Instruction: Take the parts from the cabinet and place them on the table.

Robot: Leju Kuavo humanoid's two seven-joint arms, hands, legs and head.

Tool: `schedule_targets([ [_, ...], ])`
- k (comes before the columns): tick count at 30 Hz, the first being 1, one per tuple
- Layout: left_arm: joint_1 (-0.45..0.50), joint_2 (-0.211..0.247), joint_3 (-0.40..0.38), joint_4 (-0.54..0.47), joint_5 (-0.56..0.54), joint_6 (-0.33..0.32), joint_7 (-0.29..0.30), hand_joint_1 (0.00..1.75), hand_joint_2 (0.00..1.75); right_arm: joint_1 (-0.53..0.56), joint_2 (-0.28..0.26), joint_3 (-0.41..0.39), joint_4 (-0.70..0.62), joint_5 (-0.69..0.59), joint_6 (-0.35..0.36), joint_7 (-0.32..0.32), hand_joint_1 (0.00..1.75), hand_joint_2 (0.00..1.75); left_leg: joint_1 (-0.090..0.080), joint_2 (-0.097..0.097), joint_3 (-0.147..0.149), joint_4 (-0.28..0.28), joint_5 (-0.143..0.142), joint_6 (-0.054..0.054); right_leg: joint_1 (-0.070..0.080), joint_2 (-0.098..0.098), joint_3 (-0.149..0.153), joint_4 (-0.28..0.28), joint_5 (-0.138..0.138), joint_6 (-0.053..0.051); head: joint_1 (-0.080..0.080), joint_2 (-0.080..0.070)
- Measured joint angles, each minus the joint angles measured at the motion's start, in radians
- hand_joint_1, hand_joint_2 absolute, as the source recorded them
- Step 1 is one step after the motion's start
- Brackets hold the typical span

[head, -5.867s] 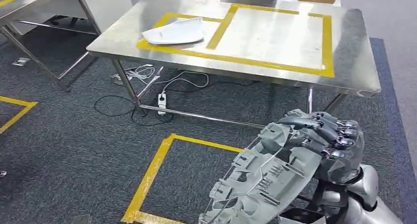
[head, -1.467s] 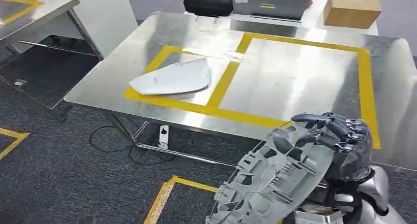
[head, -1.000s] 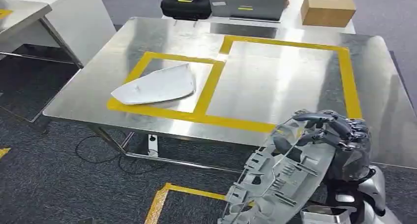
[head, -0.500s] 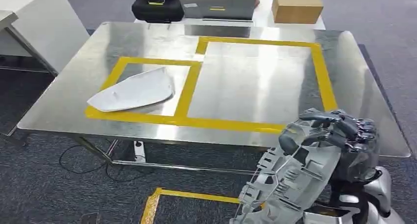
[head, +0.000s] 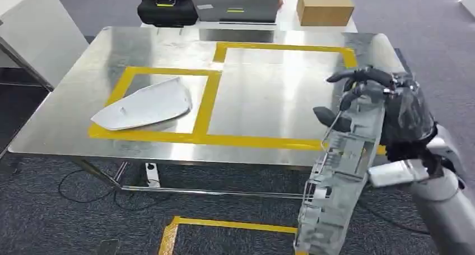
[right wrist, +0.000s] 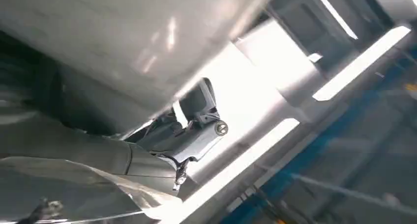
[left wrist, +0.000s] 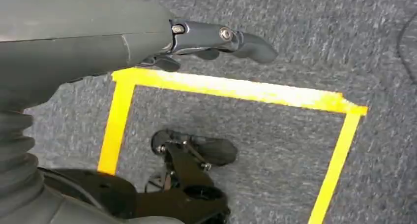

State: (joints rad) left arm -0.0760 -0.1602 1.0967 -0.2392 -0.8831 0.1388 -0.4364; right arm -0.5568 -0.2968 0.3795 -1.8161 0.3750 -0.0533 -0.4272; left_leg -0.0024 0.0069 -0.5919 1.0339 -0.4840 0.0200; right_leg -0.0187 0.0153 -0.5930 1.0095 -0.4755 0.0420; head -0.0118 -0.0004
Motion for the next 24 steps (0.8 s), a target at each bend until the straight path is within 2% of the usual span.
schedule_targets([
  [1,-0.001,-0.001,-0.006,0.000,-0.002,-0.002,0.000,0.00,1.75,-0.048,-0.002,-0.002,0.041,-0.002,0.034,0.020,1.75,1.75,0.003,0.001,0.002,-0.009,0.007,0.010,0.000,0.000,0.000,0.000,-0.001,0.007,-0.001,0.000],
  [2,-0.005,-0.002,-0.009,0.000,-0.004,-0.003,0.003,0.00,1.75,-0.095,-0.008,0.000,0.077,0.006,0.056,0.038,1.75,1.75,0.007,0.001,0.005,-0.015,0.012,0.016,-0.002,-0.004,-0.013,0.014,-0.014,0.009,0.000,0.000],
  [3,-0.010,-0.003,-0.010,0.000,-0.006,-0.003,0.004,0.00,1.75,-0.152,-0.014,0.005,0.126,0.024,0.069,0.058,1.75,1.75,0.007,0.001,0.004,-0.016,0.015,0.023,-0.002,-0.008,-0.037,0.060,-0.045,0.011,0.005,0.000],
  [5,-0.014,-0.006,-0.010,0.000,-0.010,-0.005,0.007,0.00,1.75,-0.253,-0.016,0.013,0.180,0.052,0.078,0.081,1.75,1.75,0.006,0.001,0.000,-0.015,0.016,0.024,-0.002,-0.009,-0.115,0.225,-0.114,0.014,0.004,0.000],
  [6,-0.014,-0.009,-0.014,0.000,-0.016,-0.008,0.009,0.00,1.75,-0.299,-0.017,0.030,0.266,0.087,0.088,0.117,1.75,1.75,0.005,0.001,0.000,-0.014,0.016,0.025,-0.001,-0.009,-0.151,0.294,-0.134,0.016,0.005,0.000],
  [7,-0.015,-0.010,-0.016,0.000,-0.019,-0.010,0.010,0.00,1.75,-0.340,-0.017,0.045,0.324,0.102,0.094,0.131,1.75,1.75,0.005,0.001,0.000,-0.014,0.016,0.025,-0.001,-0.010,-0.165,0.317,-0.131,0.015,0.005,0.000],
  [8,-0.016,-0.013,-0.019,0.000,-0.023,-0.013,0.012,0.00,1.75,-0.379,-0.017,0.058,0.370,0.121,0.096,0.154,1.75,1.75,0.005,0.001,0.001,-0.014,0.015,0.025,-0.001,-0.010,-0.157,0.294,-0.104,0.013,0.004,0.000],
  [9,-0.018,-0.015,-0.023,0.000,-0.024,-0.014,0.012,0.00,1.75,-0.424,-0.016,0.073,0.422,0.135,0.096,0.174,1.75,1.75,0.005,0.000,0.002,-0.013,0.015,0.024,-0.001,-0.010,-0.129,0.230,-0.058,0.010,0.006,0.000],
  [10,-0.021,-0.017,-0.030,0.000,-0.027,-0.017,0.014,0.00,1.75,-0.472,-0.015,0.086,0.470,0.149,0.095,0.191,1.75,1.75,0.005,-0.003,0.005,-0.012,0.013,0.023,-0.001,-0.011,-0.083,0.128,-0.001,0.006,0.005,0.000],
  [11,-0.024,-0.018,-0.034,0.000,-0.031,-0.019,0.018,0.00,1.75,-0.508,-0.012,0.097,0.521,0.169,0.091,0.210,1.75,1.75,0.005,-0.005,0.006,-0.012,0.011,0.020,-0.001,-0.013,-0.049,0.056,0.034,0.003,0.006,0.000],
  [12,-0.028,-0.019,-0.035,0.000,-0.033,-0.021,0.020,0.00,1.75,-0.559,-0.006,0.110,0.580,0.187,0.086,0.225,1.75,1.75,-0.001,-0.006,0.001,-0.012,0.011,0.015,0.006,-0.016,-0.018,0.026,0.020,0.001,0.003,0.000],
  [13,-0.031,-0.019,-0.036,0.000,-0.033,-0.021,0.023,0.00,1.75,-0.596,0.005,0.124,0.636,0.207,0.078,0.243,1.75,1.75,-0.001,-0.009,-0.006,-0.006,0.013,0.010,0.006,-0.016,-0.015,0.000,0.015,-0.003,0.005,0.000],
  [14,-0.032,-0.021,-0.038,0.000,-0.033,-0.021,0.026,0.00,1.75,-0.624,0.013,0.137,0.684,0.230,0.070,0.264,1.75,1.75,0.001,-0.008,-0.010,-0.007,0.016,0.005,0.008,-0.013,-0.020,0.004,0.014,-0.006,0.001,0.000],
  [15,-0.032,-0.022,-0.039,0.000,-0.033,-0.021,0.027,0.00,1.75,-0.644,0.019,0.149,0.721,0.254,0.062,0.280,1.75,1.75,0.002,-0.008,-0.010,-0.009,0.017,0.004,0.009,-0.013,-0.021,0.005,0.012,-0.008,0.004,0.000],
  [17,-0.037,-0.024,-0.041,0.000,-0.035,-0.021,0.035,0.00,1.75,-0.688,0.040,0.174,0.819,0.354,0.004,0.338,1.75,1.75,0.003,-0.009,-0.015,0.000,0.004,-0.008,0.000,-0.017,-0.015,-0.003,0.016,-0.016,0.003,0.000],
  [18,-0.040,-0.026,-0.043,0.000,-0.039,-0.021,0.037,0.00,1.75,-0.708,0.051,0.185,0.851,0.408,-0.031,0.369,1.75,1.75,0.003,-0.009,-0.028,0.034,-0.017,-0.015,0.000,-0.017,-0.014,-0.004,0.015,-0.022,0.002,0.000],
  [20,-0.042,-0.028,-0.054,0.000,-0.043,-0.021,0.045,0.00,1.75,-0.736,0.071,0.219,0.956,0.518,-0.097,0.434,1.75,1.75,0.007,-0.009,-0.103,0.191,-0.086,-0.023,0.000,-0.019,-0.013,-0.003,0.013,-0.026,0.001,0.000],
  [21,-0.041,-0.030,-0.058,0.000,-0.043,-0.021,0.050,0.00,1.75,-0.743,0.083,0.237,1.003,0.570,-0.120,0.460,1.75,1.75,0.008,-0.009,-0.142,0.270,-0.110,-0.024,0.000,-0.019,-0.013,-0.003,0.012,-0.027,-0.001,0.000],
  [22,-0.041,-0.032,-0.059,0.000,-0.043,-0.021,0.053,0.00,1.75,-0.745,0.094,0.253,1.044,0.612,-0.140,0.485,1.75,1.75,0.008,-0.009,-0.167,0.311,-0.113,-0.025,0.000,-0.015,-0.012,-0.003,0.012,-0.027,-0.001,0.000],
  [23,-0.041,-0.035,-0.060,0.000,-0.043,-0.020,0.055,0.00,1.75,-0.744,0.106,0.271,1.092,0.657,-0.155,0.524,1.75,1.75,0.008,-0.009,-0.167,0.301,-0.091,-0.024,0.000,-0.012,-0.009,-0.003,0.011,-0.028,-0.001,0.000],
  [24,-0.043,-0.037,-0.061,0.000,-0.043,-0.020,0.055,0.00,1.75,-0.742,0.115,0.283,1.129,0.685,-0.157,0.560,1.75,1.75,0.008,-0.009,-0.151,0.253,-0.051,-0.021,0.001,-0.009,-0.007,-0.002,0.010,-0.029,-0.001,0.000],
])
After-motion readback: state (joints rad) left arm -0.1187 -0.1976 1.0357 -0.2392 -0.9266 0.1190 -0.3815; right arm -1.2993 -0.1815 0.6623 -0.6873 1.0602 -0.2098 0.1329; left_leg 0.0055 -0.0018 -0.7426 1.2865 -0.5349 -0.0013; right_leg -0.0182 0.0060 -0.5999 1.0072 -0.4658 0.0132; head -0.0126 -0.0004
